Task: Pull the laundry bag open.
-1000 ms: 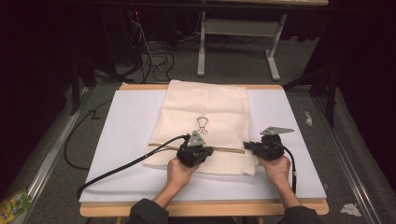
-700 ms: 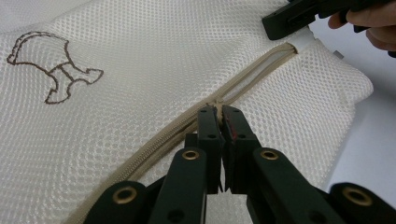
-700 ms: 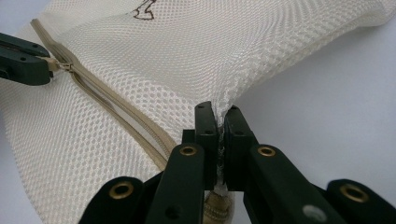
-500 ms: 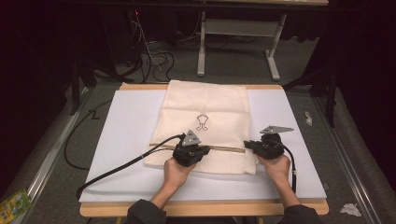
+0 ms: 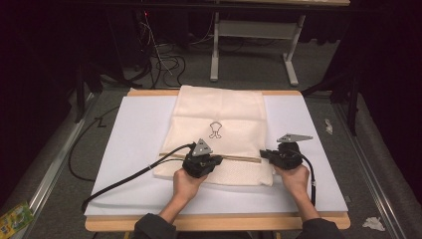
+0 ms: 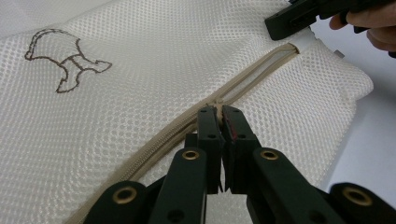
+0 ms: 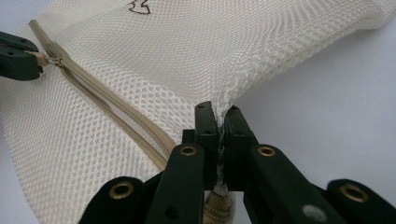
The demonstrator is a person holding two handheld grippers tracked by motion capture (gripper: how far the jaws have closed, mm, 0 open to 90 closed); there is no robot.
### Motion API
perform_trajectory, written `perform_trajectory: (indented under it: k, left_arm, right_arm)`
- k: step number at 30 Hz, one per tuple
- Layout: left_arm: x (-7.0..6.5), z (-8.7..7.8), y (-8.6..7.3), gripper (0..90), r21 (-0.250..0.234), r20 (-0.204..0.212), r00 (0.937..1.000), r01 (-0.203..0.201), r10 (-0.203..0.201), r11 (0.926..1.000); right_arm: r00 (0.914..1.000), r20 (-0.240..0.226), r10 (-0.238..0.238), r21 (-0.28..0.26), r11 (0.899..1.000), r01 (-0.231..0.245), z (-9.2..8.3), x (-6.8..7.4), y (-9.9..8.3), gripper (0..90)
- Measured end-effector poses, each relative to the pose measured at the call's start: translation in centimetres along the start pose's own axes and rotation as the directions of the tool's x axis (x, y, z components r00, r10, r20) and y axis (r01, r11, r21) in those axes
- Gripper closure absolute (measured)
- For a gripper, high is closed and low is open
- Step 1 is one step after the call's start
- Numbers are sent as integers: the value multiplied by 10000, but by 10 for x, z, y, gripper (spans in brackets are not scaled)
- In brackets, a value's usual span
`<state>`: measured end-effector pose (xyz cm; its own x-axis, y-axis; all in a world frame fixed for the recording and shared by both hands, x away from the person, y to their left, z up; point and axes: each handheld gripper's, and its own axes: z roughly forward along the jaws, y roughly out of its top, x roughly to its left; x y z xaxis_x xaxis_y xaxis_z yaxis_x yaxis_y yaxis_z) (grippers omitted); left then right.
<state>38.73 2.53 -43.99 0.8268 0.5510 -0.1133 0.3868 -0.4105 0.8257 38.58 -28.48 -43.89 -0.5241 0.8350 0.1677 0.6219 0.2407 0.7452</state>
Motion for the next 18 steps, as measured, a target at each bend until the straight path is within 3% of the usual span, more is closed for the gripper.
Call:
perform_trajectory:
  k: [18]
  left_arm:
    - [4, -6, -2, 873, -90, -100, 9999, 98, -99, 9999]
  right_arm:
    - [10000, 28, -51, -21, 10000, 51, 2, 0, 2, 883]
